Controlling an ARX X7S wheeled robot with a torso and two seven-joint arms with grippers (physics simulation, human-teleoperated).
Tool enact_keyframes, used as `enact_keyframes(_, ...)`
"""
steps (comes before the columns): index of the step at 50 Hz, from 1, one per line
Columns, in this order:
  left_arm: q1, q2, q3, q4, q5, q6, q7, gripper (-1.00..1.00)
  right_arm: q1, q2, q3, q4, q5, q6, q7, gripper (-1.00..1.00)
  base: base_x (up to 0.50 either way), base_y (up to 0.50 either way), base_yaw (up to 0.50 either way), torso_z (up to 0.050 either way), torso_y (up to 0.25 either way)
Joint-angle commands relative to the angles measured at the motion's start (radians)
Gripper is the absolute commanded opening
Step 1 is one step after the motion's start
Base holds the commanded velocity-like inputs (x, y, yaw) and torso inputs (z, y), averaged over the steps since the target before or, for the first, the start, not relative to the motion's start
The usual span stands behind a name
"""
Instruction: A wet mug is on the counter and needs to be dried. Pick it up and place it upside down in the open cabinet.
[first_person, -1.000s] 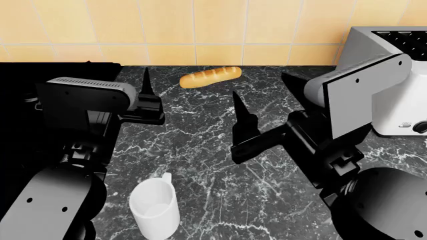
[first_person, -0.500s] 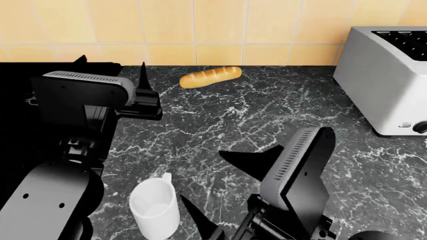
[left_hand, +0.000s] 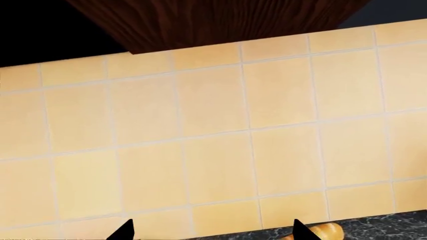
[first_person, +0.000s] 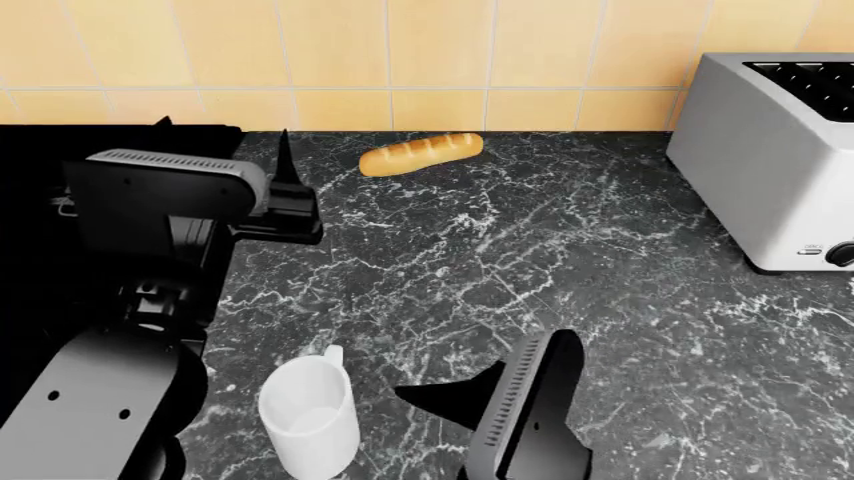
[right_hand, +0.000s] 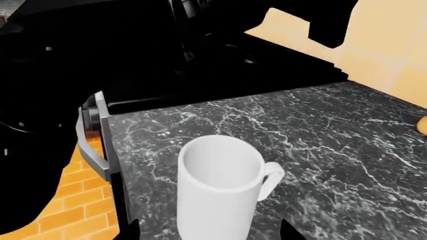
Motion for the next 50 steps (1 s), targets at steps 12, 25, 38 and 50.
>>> enact_keyframes(12, 0.01, -0.005, 0.001, -0.011, -0.007, 0.019, -0.007, 1.0, -0.011, 0.006, -0.168, 0.105, -0.169, -0.126, -0.07, 1.0, 0.0, 0.0, 0.0, 0.0, 0.0)
enact_keyframes(25, 0.007, -0.009, -0.001, -0.014, -0.014, 0.019, -0.012, 1.0, 0.029, -0.019, -0.215, 0.145, -0.204, -0.136, -0.079, 1.0, 0.0, 0.0, 0.0, 0.0, 0.0)
enact_keyframes(38, 0.001, -0.014, -0.003, -0.007, -0.023, 0.012, -0.016, 1.0, 0.035, -0.03, -0.247, 0.186, -0.249, -0.178, -0.088, 1.0, 0.0, 0.0, 0.0, 0.0, 0.0)
enact_keyframes(50, 0.009, -0.017, 0.0, -0.016, -0.024, 0.027, -0.018, 1.0, 0.034, -0.044, -0.272, 0.227, -0.279, -0.22, -0.1, 1.0, 0.0, 0.0, 0.0, 0.0, 0.0)
